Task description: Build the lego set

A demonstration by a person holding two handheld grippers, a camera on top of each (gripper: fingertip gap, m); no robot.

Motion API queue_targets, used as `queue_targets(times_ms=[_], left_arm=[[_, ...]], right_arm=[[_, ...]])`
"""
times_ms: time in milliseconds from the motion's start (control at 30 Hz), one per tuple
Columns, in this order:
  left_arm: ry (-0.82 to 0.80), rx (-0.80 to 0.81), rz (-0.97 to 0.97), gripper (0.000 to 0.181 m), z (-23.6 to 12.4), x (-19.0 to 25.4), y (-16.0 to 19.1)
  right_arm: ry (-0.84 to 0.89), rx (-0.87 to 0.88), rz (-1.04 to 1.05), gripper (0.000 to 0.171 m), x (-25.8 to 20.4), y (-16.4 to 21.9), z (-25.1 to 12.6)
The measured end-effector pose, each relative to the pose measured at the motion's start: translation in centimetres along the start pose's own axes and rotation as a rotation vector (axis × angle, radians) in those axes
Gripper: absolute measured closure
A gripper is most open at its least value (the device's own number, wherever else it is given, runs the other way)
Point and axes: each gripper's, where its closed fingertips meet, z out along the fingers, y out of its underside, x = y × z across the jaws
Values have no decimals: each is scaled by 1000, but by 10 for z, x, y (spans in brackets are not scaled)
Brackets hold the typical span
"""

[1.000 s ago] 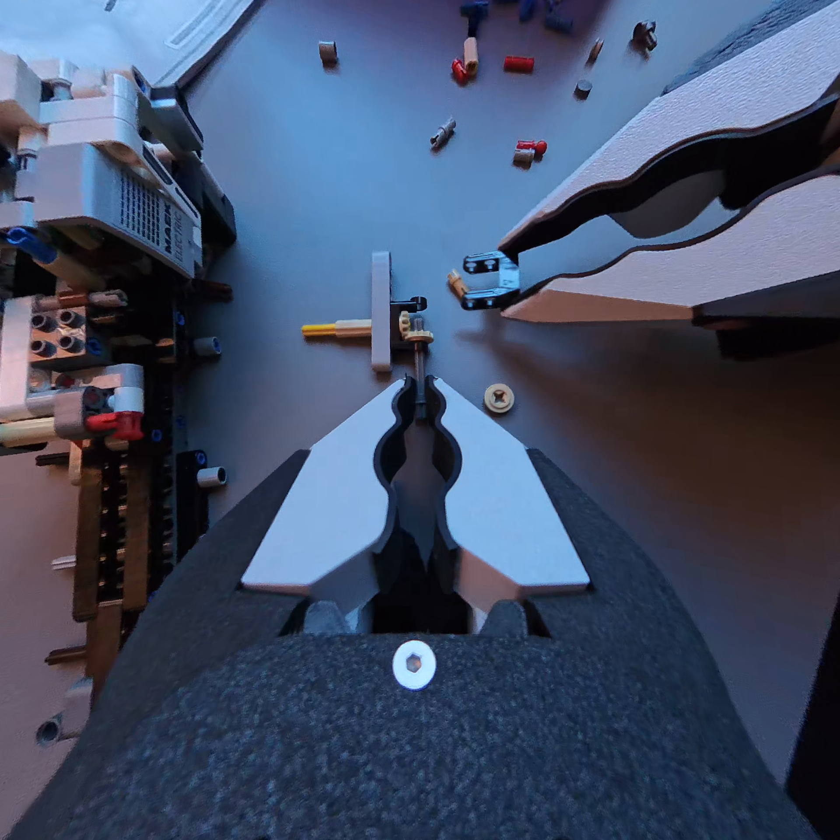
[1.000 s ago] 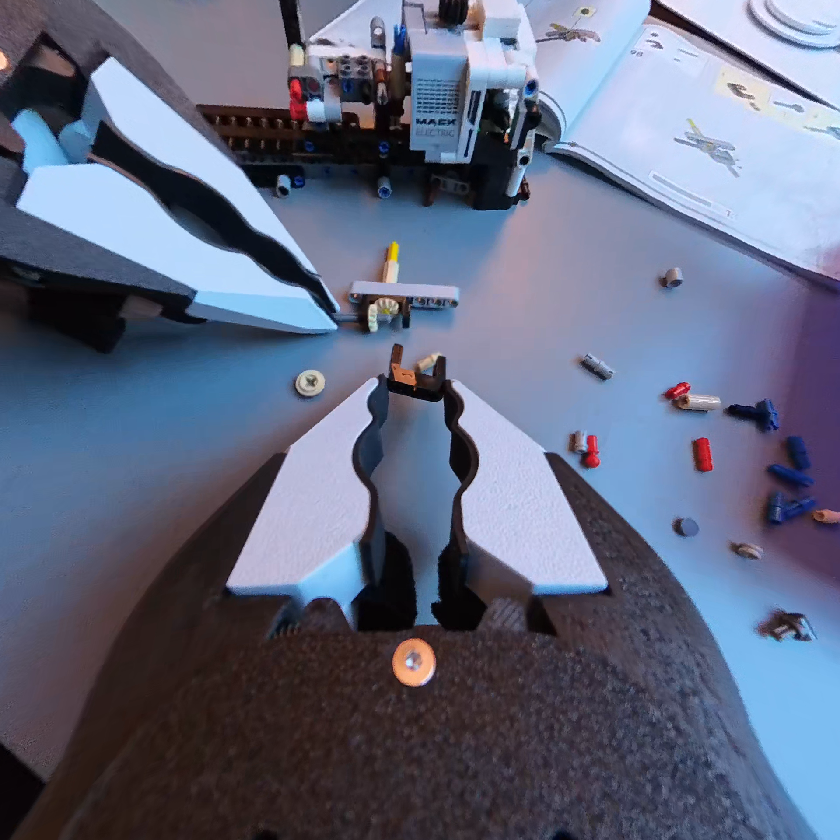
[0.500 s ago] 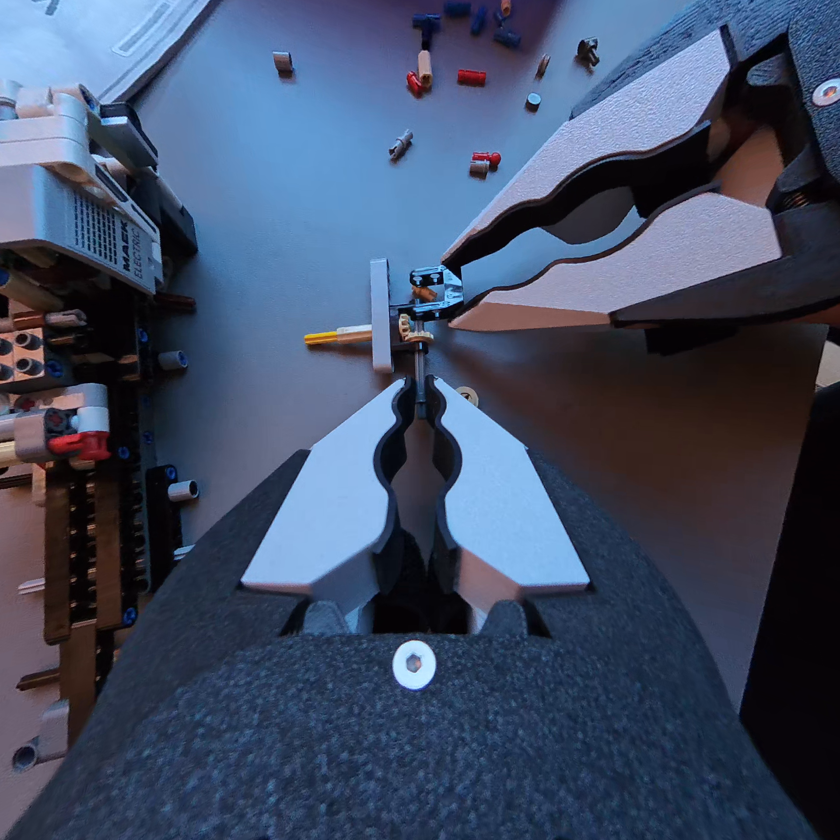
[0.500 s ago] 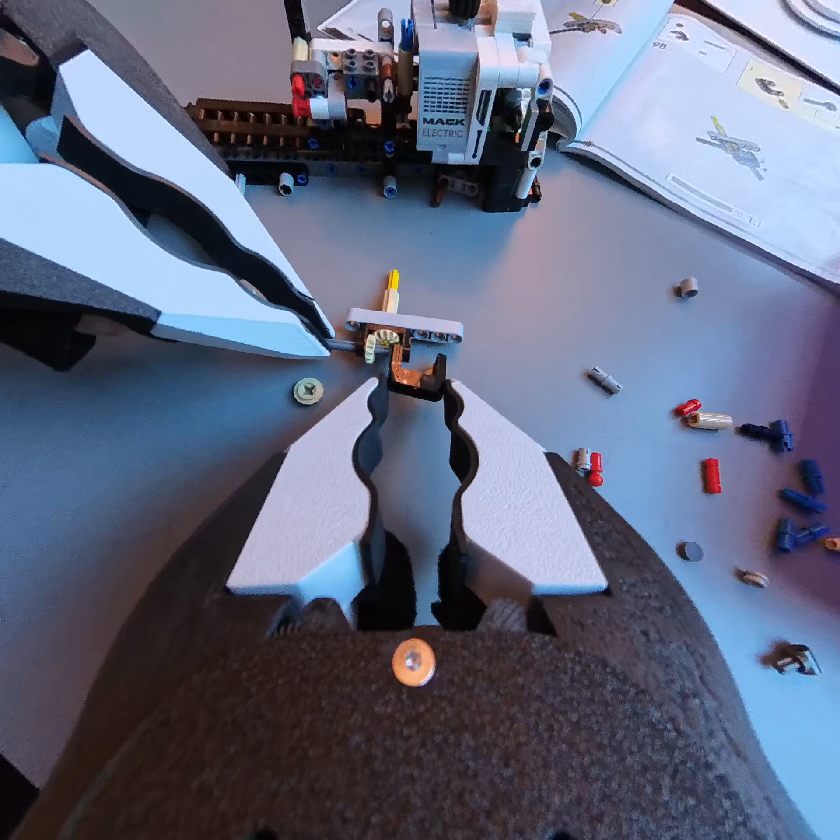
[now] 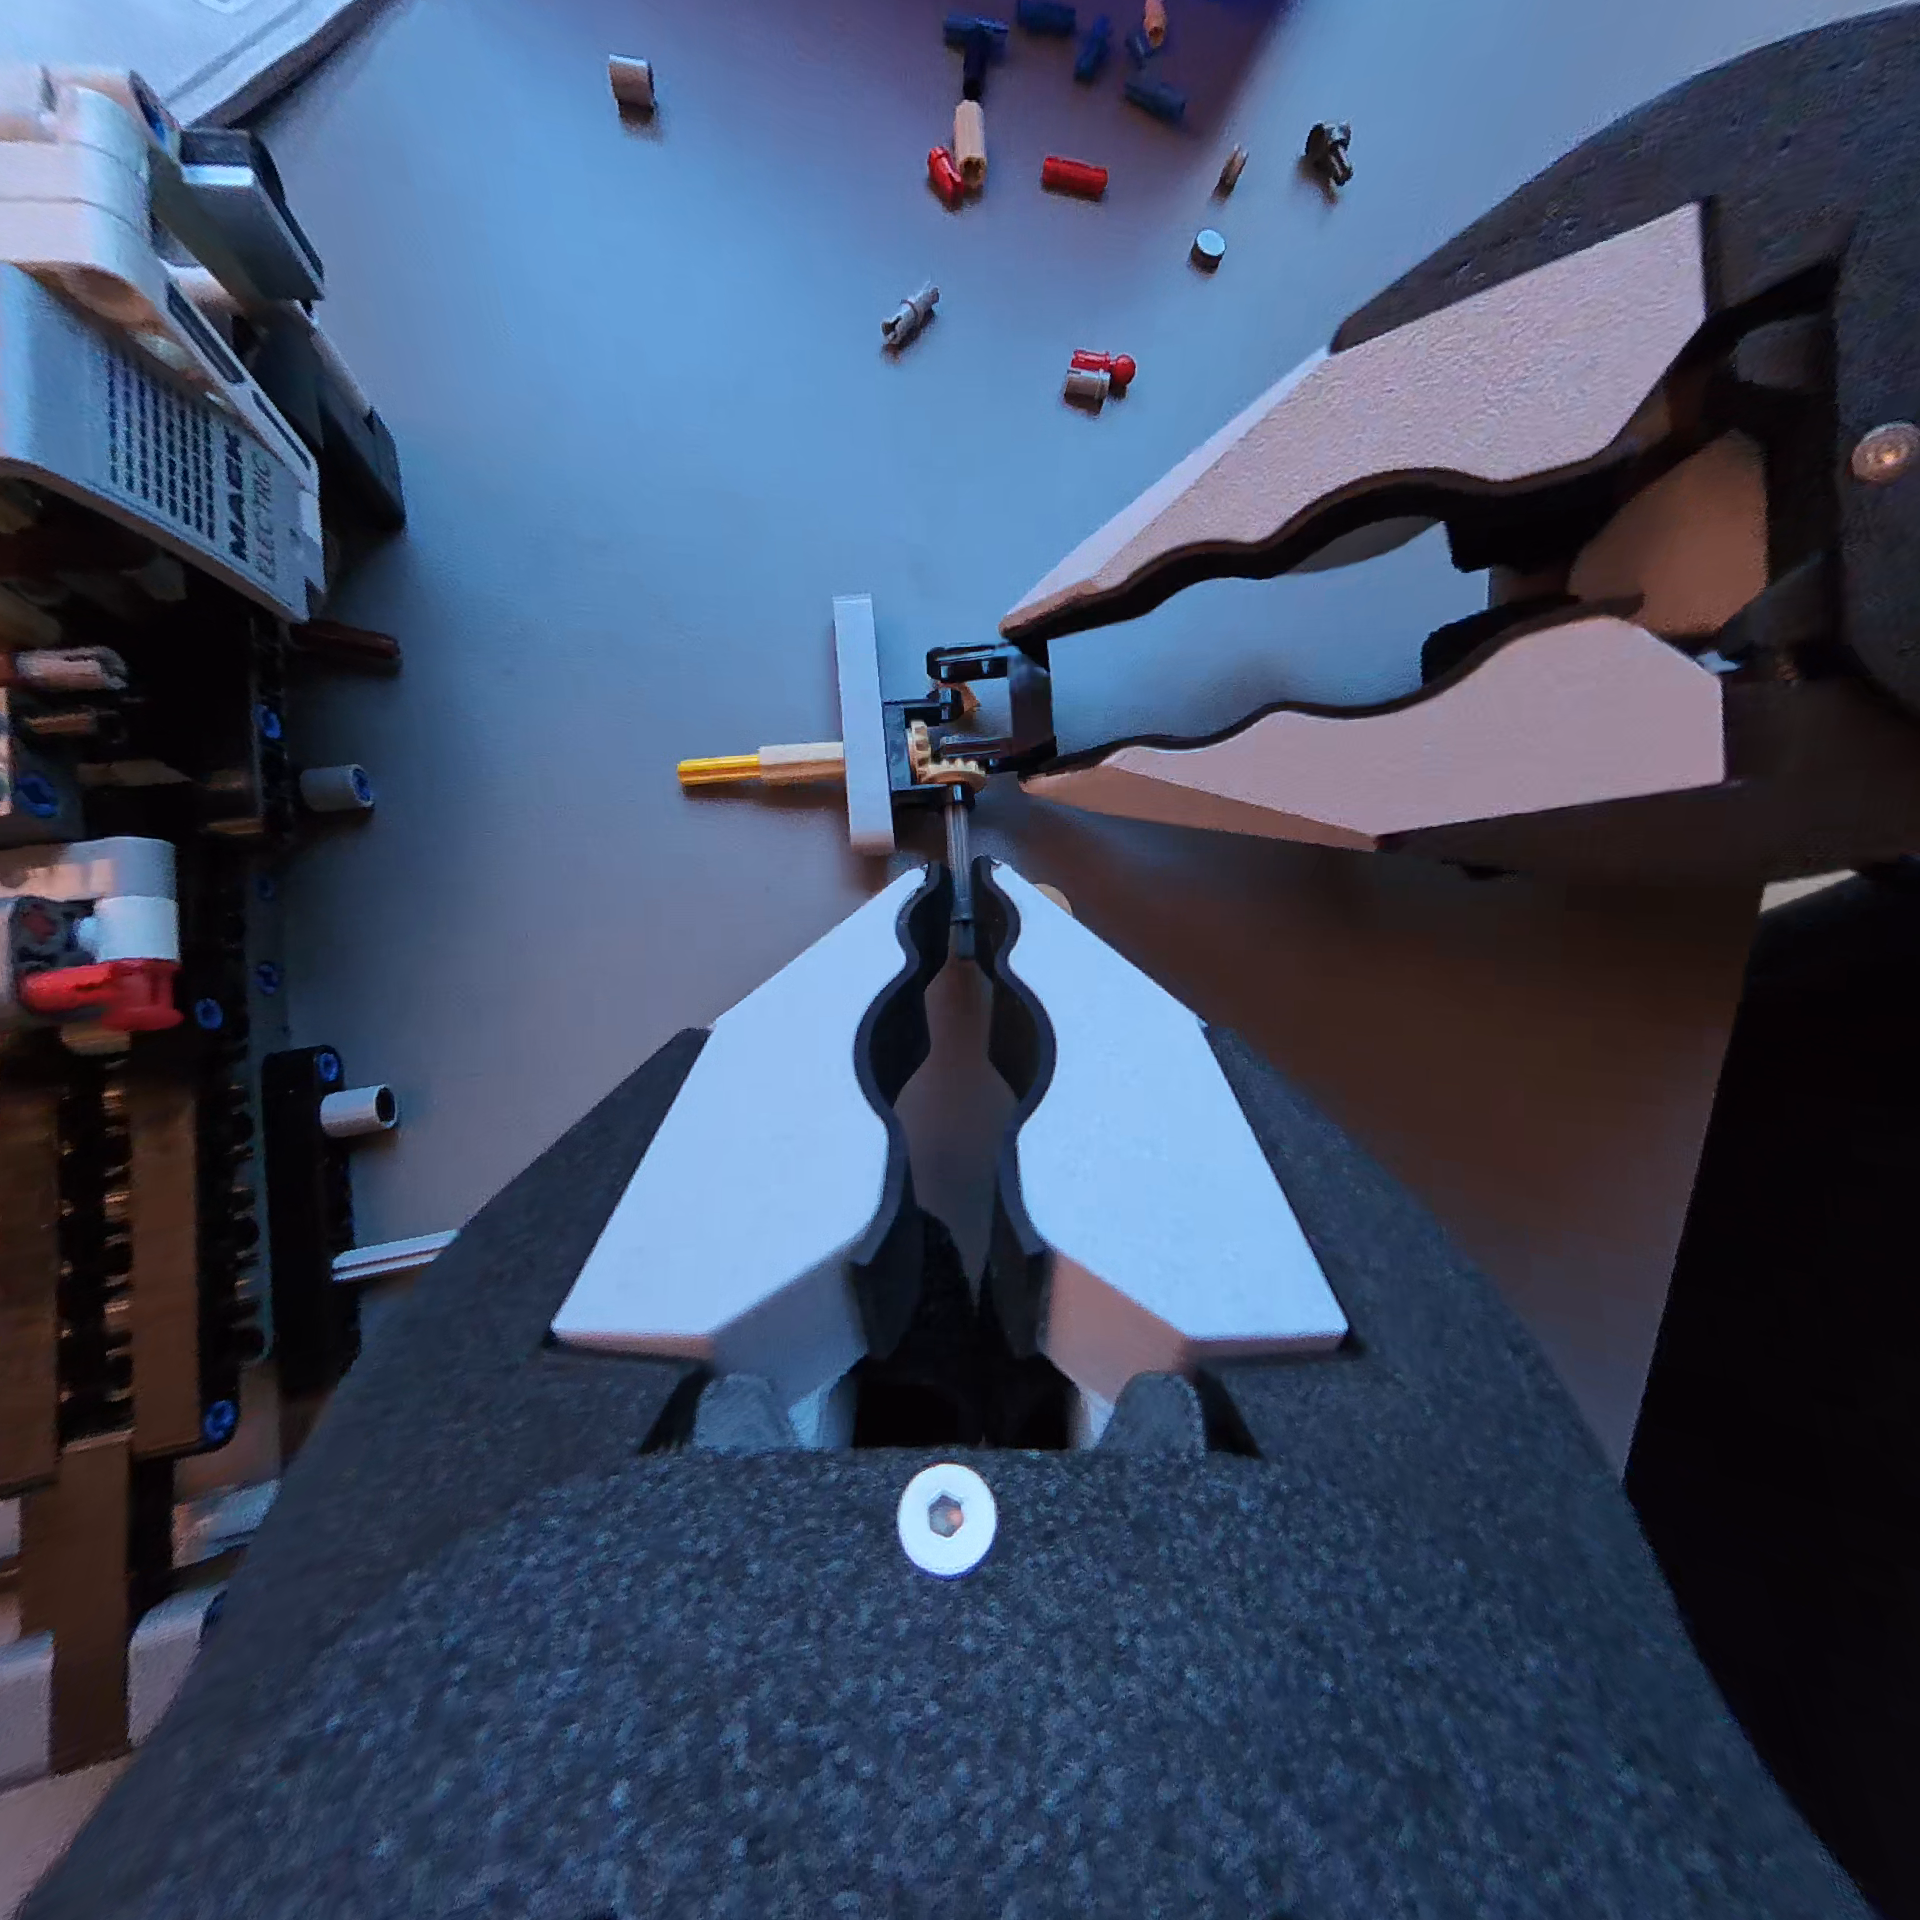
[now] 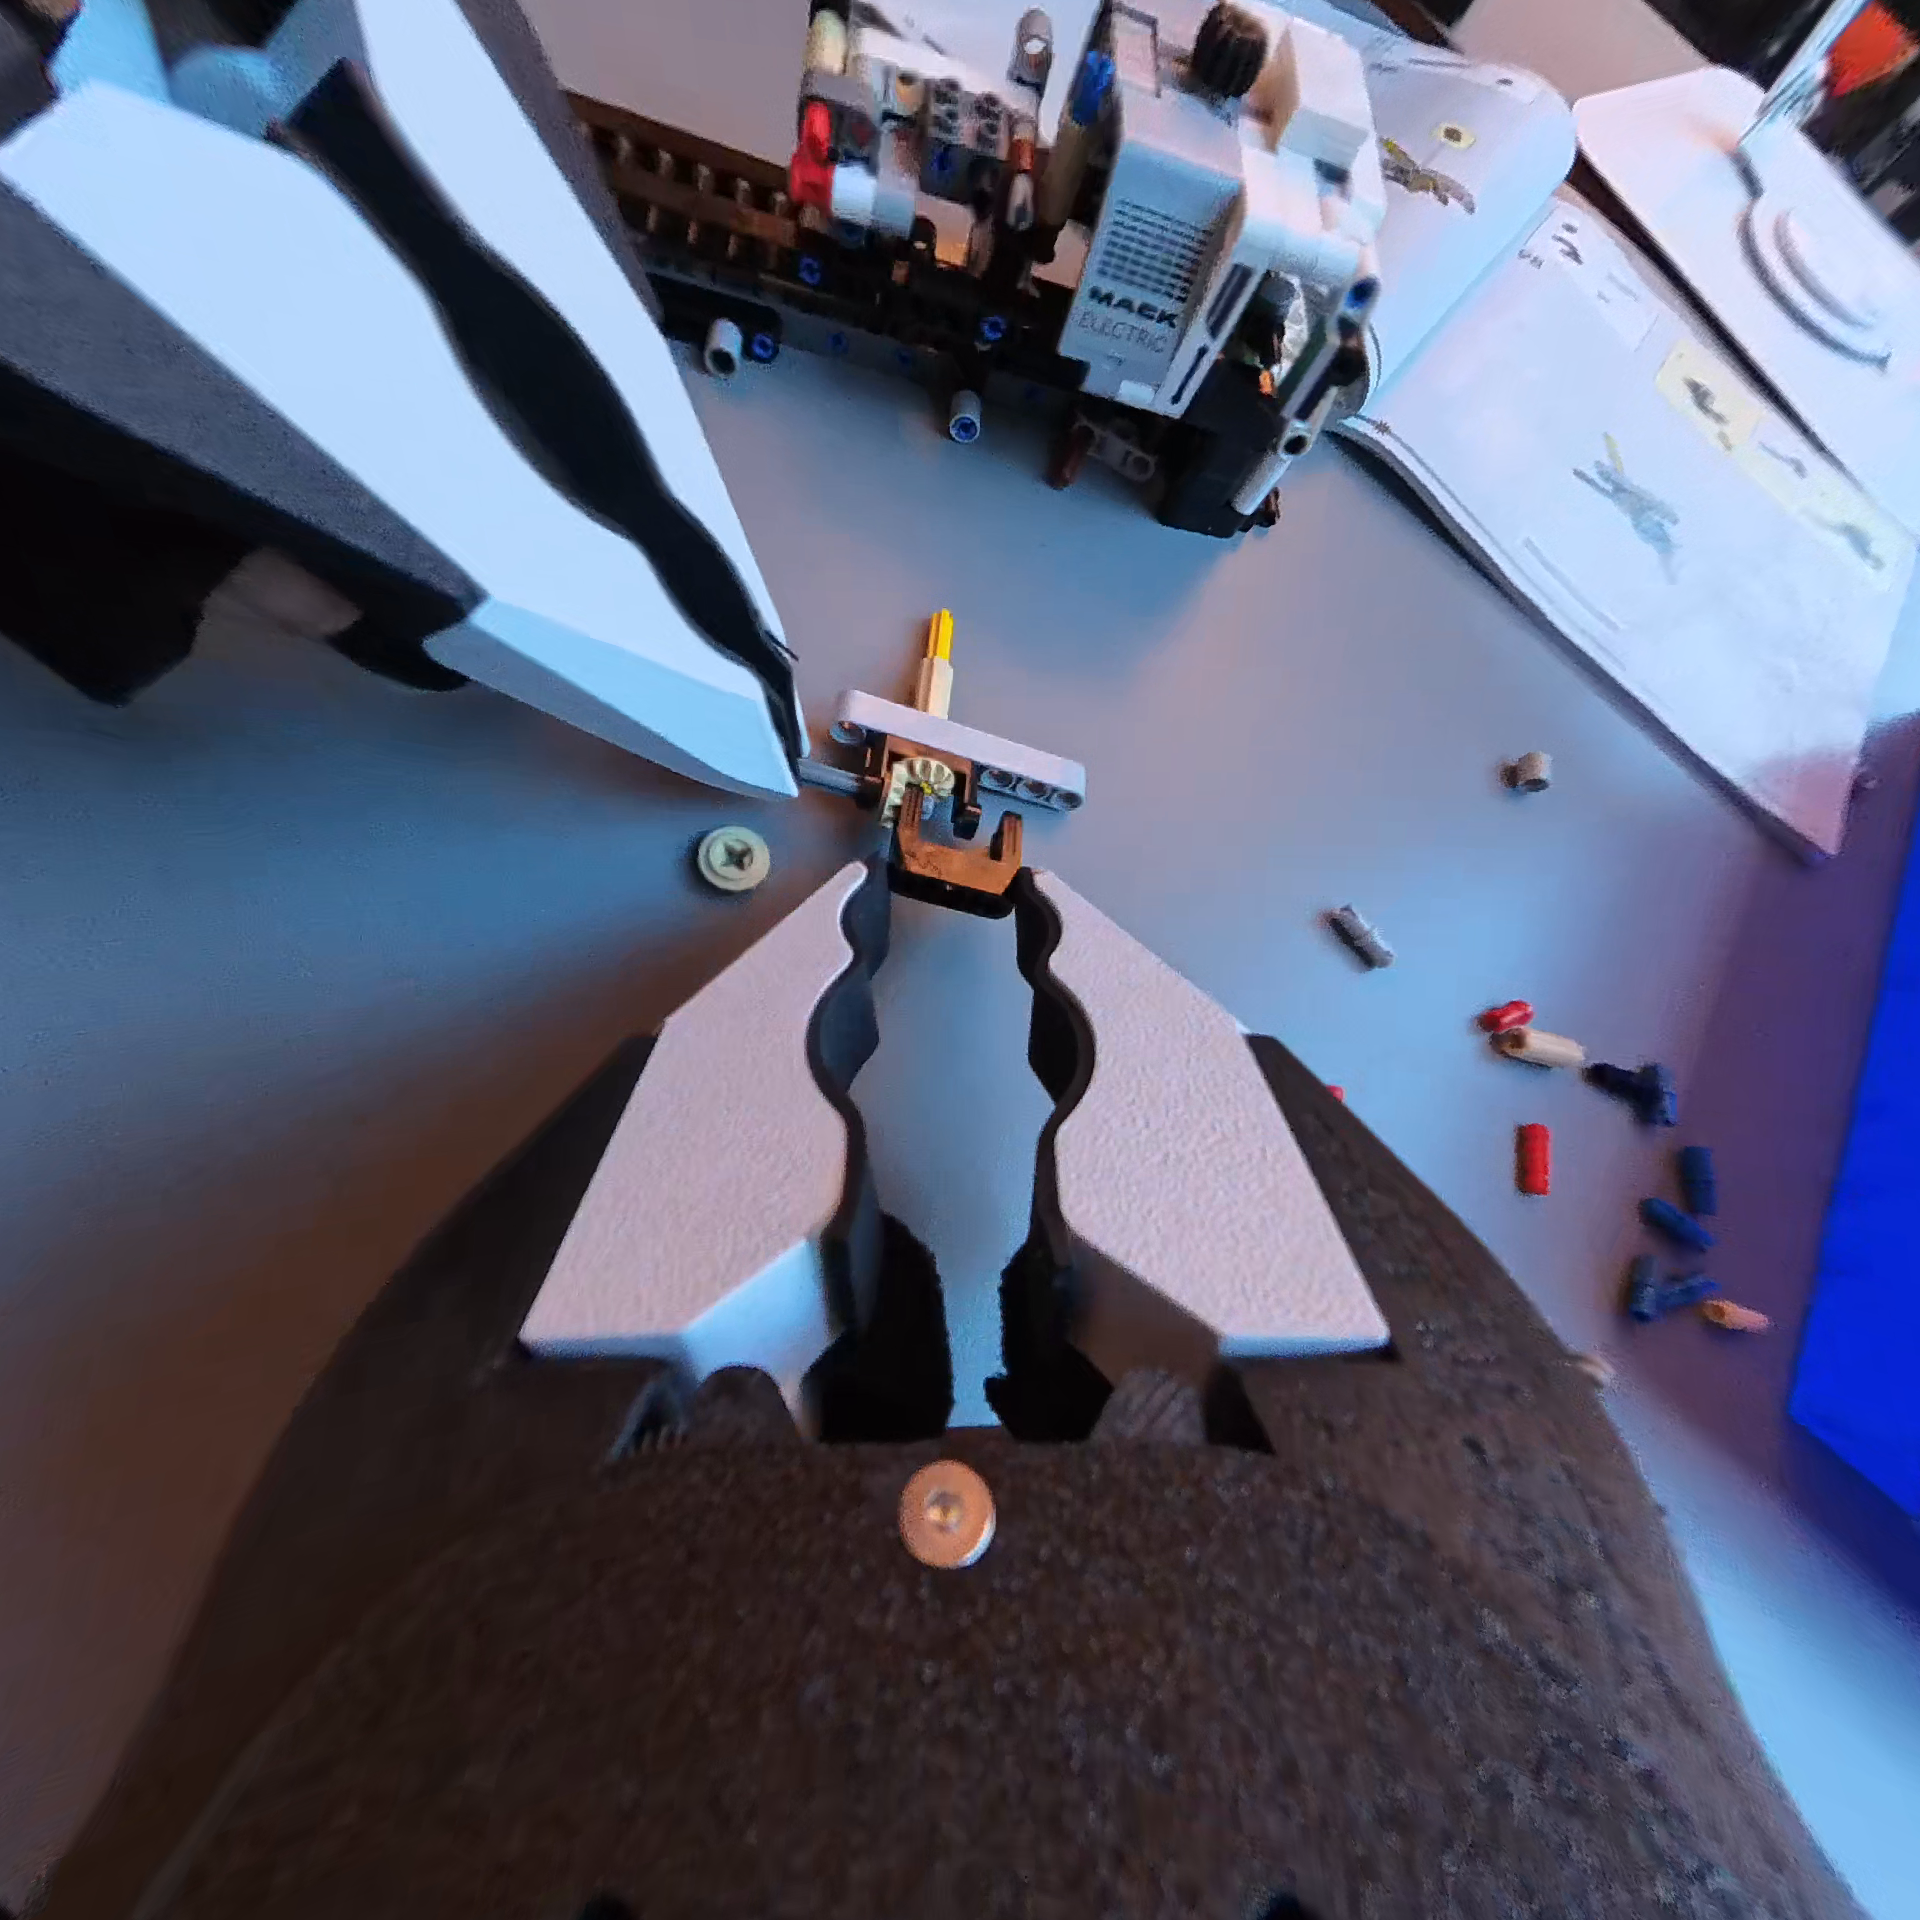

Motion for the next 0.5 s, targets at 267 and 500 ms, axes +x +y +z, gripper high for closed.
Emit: queue_targets(times_ms=[267,500], left_arm=[[-4,10,-3,179,0,0,1],[-13,22,-8,179,-4,-2,1]], right_arm=[[-41,19,89,148,0,-1,0],[-98,18,126,147,-3,-2,2]])
